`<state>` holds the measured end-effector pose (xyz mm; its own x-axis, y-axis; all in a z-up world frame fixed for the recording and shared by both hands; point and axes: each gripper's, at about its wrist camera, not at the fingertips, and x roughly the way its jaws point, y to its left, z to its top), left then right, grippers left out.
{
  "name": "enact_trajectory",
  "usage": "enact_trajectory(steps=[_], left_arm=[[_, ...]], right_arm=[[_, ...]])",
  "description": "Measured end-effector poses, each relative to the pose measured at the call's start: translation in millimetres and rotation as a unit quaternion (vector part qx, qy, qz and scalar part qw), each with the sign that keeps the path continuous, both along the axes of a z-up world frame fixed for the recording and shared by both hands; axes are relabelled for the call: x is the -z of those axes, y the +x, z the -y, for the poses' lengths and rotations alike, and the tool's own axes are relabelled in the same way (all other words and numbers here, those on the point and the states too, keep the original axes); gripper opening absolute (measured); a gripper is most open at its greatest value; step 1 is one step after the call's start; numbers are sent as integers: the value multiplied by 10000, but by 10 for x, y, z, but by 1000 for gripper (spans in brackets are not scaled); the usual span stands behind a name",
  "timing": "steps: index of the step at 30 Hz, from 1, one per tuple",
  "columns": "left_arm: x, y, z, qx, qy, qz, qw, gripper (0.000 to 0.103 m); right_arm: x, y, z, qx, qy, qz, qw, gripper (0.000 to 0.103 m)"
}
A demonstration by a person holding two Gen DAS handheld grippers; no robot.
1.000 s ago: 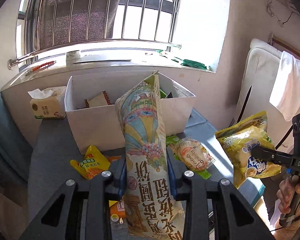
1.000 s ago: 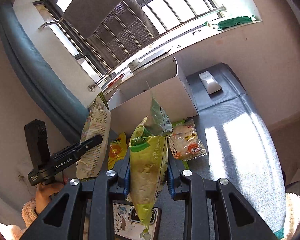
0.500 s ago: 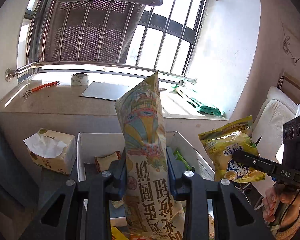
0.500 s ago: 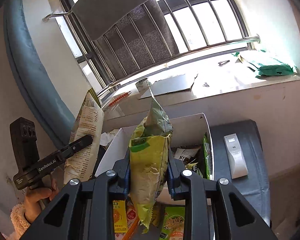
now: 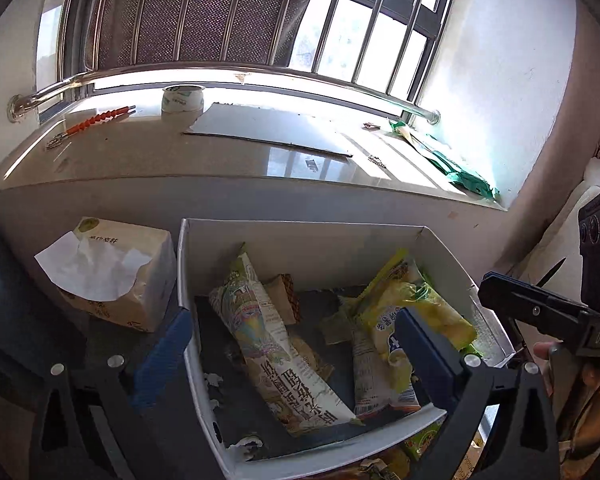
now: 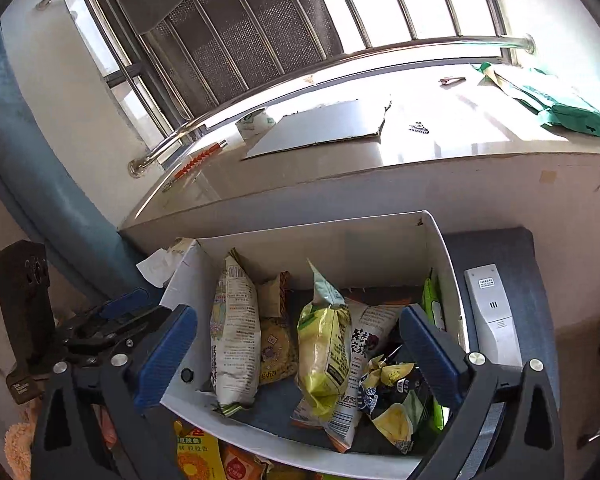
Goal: Organize snacks
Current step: 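Grasp the long printed bag with left gripper while right carries chip bag, then drop both bags into the white box and withdraw both grippers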
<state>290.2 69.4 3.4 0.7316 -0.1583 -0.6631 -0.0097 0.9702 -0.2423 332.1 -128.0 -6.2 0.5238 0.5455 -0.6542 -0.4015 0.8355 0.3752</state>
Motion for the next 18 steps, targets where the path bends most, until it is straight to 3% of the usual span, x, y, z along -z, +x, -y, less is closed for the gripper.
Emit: enact_trajectory(steps=[2, 5, 11, 13, 18], left_arm=[[-7, -87, -29, 6, -122, -1, 9999, 103], [-64, -273, -20, -37, 24, 169, 9998, 103], [-226, -910, 64, -52, 279, 533, 9982, 103], [-241, -1203, 94, -1, 296, 686, 9972, 103], [-191, -1857, 227, 226, 106, 817, 9963, 103]], right_arm=[[-29, -51, -1, -2, -319, 83, 9995, 103], [-173, -206, 65, 11, -488, 467, 9977, 103], [-412, -771, 380, 64, -177, 1039, 9944, 103], [-391, -1008, 491, -30, 19, 1095, 9940, 103], [-189, -1719, 591, -278, -196, 1204, 9921, 103]])
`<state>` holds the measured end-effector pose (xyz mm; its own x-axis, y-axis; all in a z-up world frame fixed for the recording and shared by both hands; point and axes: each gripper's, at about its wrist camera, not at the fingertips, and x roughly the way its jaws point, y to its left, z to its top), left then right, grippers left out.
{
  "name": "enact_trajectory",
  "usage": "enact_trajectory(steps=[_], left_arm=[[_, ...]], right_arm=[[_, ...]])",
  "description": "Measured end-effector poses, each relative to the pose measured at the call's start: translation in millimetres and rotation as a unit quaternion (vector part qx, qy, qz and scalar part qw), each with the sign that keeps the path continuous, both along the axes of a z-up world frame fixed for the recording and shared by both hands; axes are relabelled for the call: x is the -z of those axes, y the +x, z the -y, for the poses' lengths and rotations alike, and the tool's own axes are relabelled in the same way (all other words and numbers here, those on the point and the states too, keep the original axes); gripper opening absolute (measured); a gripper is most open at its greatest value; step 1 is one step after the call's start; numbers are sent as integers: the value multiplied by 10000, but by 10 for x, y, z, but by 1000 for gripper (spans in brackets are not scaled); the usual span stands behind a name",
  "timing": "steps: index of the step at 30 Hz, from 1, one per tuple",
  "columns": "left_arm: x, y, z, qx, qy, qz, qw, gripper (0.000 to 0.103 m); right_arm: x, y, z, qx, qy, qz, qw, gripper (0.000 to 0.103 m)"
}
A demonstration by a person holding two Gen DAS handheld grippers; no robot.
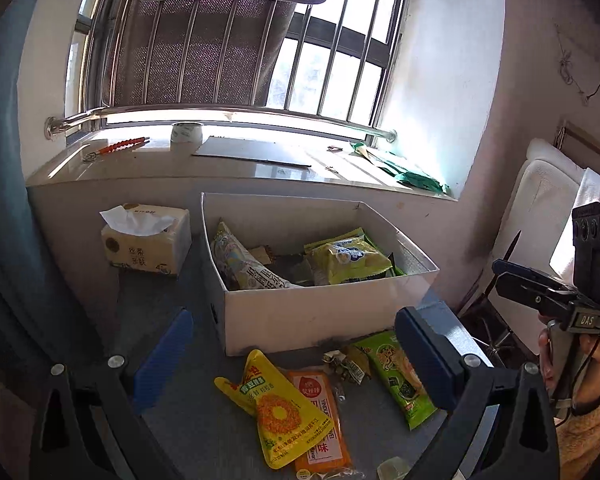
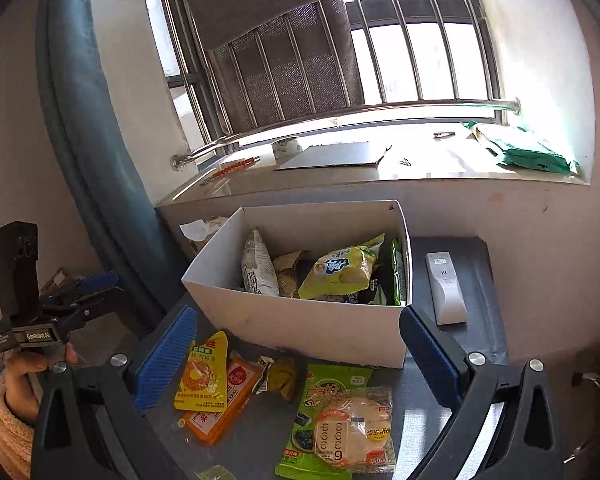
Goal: Organize snacks
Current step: 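Drop both bags into the white box and withdraw both grippers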
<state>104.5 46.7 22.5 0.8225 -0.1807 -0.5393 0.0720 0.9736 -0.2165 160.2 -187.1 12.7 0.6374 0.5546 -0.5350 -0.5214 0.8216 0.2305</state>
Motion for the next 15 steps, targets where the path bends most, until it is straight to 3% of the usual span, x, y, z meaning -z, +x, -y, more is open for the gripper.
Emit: enact_trajectory(steps=[4, 7, 10, 15], left_arm=[[50, -425, 186, 71, 244, 188, 9995, 103], [147, -717, 289, 109, 78, 227, 9997, 103], [315, -994, 385, 59, -174, 225, 9996, 103], [571, -1178, 492, 30, -258, 42, 9997, 103]], right_arm=[[215, -654, 113, -7, -83, 289, 9995, 103], [411, -1031, 260, 184, -184, 306, 9992, 103], [590, -1221, 476, 650, -324, 214, 9971, 103], [850, -1177, 708, 832, -351, -268, 9956, 103]])
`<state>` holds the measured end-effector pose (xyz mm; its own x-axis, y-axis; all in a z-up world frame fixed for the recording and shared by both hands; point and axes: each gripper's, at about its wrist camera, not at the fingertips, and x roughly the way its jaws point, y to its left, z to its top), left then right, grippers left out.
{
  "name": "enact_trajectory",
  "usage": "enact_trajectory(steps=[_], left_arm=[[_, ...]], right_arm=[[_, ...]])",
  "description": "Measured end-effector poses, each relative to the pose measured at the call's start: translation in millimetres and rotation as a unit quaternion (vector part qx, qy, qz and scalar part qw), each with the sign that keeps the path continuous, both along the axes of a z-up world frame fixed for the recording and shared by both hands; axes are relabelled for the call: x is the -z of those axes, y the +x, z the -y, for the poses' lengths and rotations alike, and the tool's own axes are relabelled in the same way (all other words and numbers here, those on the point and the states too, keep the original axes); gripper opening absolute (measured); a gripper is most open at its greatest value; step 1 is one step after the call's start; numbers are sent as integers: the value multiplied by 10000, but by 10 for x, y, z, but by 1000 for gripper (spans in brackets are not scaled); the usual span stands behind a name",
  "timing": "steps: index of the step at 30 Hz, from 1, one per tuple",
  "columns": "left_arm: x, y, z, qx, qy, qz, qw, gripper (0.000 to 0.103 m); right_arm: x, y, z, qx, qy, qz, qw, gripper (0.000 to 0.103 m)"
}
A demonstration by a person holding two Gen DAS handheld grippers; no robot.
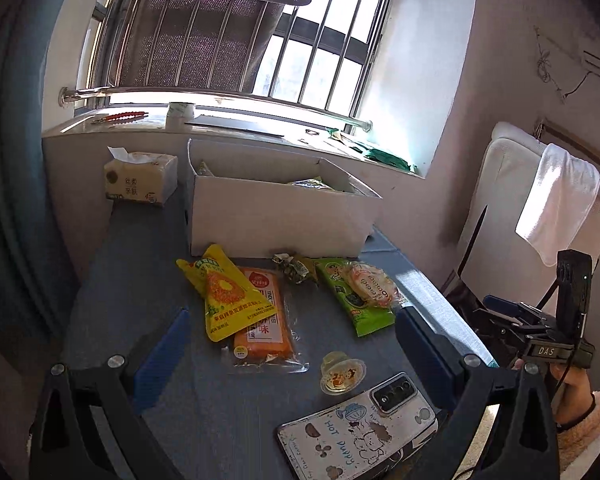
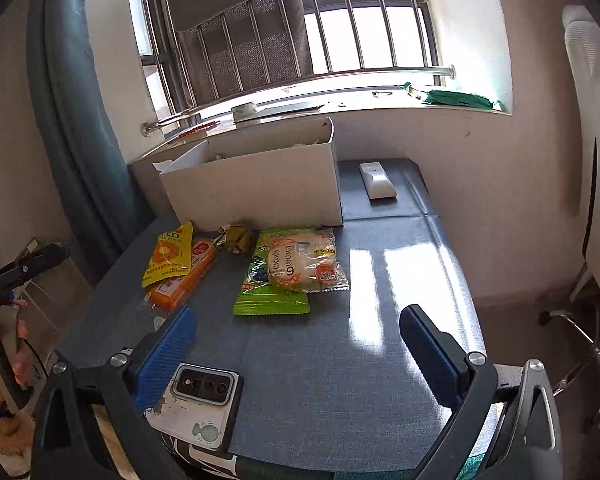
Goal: Organize snacks
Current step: 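Drop both bags into the white box and withdraw both grippers, then grasp the yellow pea-snack bag with left gripper while right grasps round bread packet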
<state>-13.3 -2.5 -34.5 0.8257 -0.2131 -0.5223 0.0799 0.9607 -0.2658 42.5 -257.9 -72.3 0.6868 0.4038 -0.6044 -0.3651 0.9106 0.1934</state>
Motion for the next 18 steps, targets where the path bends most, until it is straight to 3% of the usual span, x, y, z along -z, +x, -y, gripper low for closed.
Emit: enact_trajectory(steps=[8, 18], left_arm=[[118, 22, -124, -162, -103, -132, 9997, 103], [212, 9, -205, -291, -19, -294, 9991, 103]], right_arm=[[231, 313, -152, -128, 250, -430, 9987, 103], [442, 1134, -673, -462, -577, -688, 9949, 103]])
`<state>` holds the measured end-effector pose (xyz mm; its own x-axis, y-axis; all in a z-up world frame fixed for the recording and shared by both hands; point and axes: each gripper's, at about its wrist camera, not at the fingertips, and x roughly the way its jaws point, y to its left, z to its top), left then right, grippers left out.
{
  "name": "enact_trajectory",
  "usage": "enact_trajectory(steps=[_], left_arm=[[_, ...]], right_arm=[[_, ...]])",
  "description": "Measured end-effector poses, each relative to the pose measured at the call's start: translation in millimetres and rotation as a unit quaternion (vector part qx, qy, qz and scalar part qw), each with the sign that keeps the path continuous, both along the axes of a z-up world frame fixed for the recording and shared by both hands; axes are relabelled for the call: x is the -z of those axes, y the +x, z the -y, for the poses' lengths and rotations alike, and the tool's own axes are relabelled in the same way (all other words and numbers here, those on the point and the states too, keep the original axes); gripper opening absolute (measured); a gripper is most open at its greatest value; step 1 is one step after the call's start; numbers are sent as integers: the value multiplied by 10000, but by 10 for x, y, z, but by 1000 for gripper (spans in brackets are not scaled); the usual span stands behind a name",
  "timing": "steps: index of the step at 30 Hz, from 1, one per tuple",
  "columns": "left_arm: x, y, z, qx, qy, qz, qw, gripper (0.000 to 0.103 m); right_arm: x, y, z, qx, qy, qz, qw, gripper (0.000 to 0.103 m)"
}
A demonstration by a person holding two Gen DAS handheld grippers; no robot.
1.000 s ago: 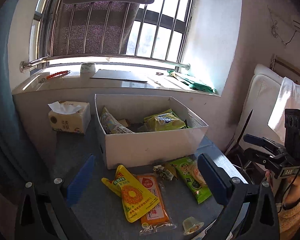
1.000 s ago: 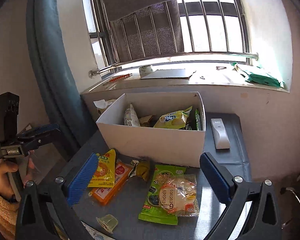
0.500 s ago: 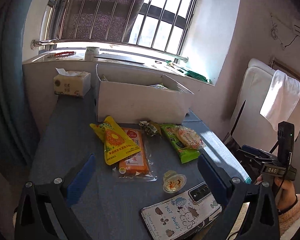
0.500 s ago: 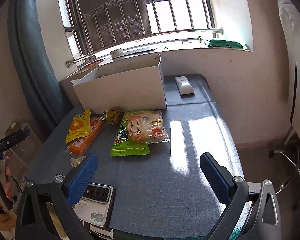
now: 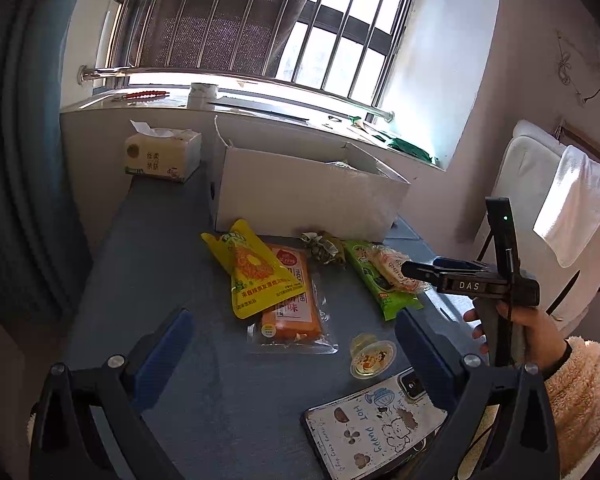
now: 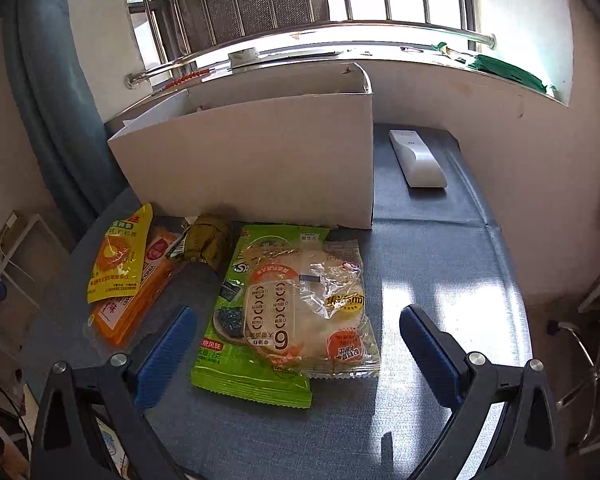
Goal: Organize snacks
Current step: 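Grasp the yellow pea-snack bag with left gripper while right grasps round bread packet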
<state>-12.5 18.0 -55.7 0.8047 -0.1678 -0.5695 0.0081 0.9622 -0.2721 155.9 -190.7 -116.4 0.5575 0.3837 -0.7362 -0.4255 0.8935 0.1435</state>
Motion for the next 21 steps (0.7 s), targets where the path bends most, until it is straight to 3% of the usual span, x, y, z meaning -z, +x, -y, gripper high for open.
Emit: enact_trajectory(steps=[8, 10, 21], left_arm=[[81, 51, -114, -133, -22, -175, 9998, 103], [102, 67, -123, -164, -14, -231, 9996, 103], [228, 306, -90, -86, 56, -494, 9987, 103]], right_arm=[[224, 261, -186, -219, -459, -390, 9979, 103], [253, 276, -157, -189, -324, -506, 9980, 79], [-82, -15, 49, -196, 157, -54, 9997, 79]])
